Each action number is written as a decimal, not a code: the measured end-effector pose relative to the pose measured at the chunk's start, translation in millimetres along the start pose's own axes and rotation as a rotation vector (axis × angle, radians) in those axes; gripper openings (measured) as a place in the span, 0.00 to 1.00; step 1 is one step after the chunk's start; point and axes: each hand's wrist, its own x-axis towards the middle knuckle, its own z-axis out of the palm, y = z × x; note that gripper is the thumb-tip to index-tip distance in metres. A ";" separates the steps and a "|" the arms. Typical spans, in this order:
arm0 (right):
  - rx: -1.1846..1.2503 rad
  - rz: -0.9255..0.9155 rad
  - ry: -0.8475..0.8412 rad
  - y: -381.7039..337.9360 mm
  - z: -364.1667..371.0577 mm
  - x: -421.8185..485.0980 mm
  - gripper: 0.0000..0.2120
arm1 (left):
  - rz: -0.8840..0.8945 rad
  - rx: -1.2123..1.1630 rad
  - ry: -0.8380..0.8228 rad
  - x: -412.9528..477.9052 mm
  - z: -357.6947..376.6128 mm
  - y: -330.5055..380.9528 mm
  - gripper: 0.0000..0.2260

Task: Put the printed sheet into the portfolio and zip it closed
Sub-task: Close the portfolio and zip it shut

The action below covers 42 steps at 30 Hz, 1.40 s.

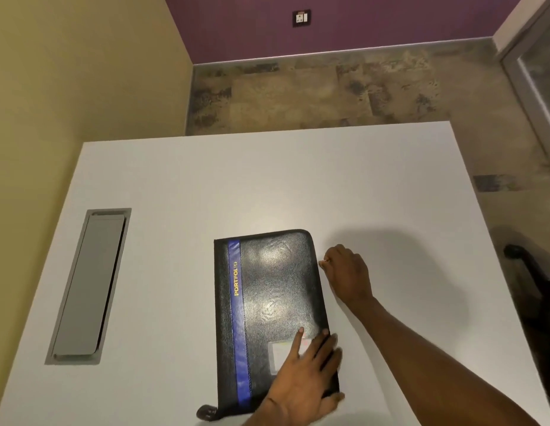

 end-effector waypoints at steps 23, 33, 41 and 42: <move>0.246 0.057 0.026 14.3 11.4 2.9 0.08 | -0.585 -0.134 0.078 153.0 -115.0 -107.1 0.53; 0.226 -0.069 -0.026 22.2 -7.4 74.2 0.03 | -0.477 -0.179 0.183 156.1 -101.7 -83.3 0.51; 0.091 -0.444 -0.247 12.7 -11.3 134.9 0.02 | -0.494 -0.220 0.256 156.7 -91.5 -88.1 0.48; 0.071 -0.482 -0.268 9.0 -11.6 142.0 0.01 | -0.502 -0.223 0.264 156.1 -90.3 -90.2 0.47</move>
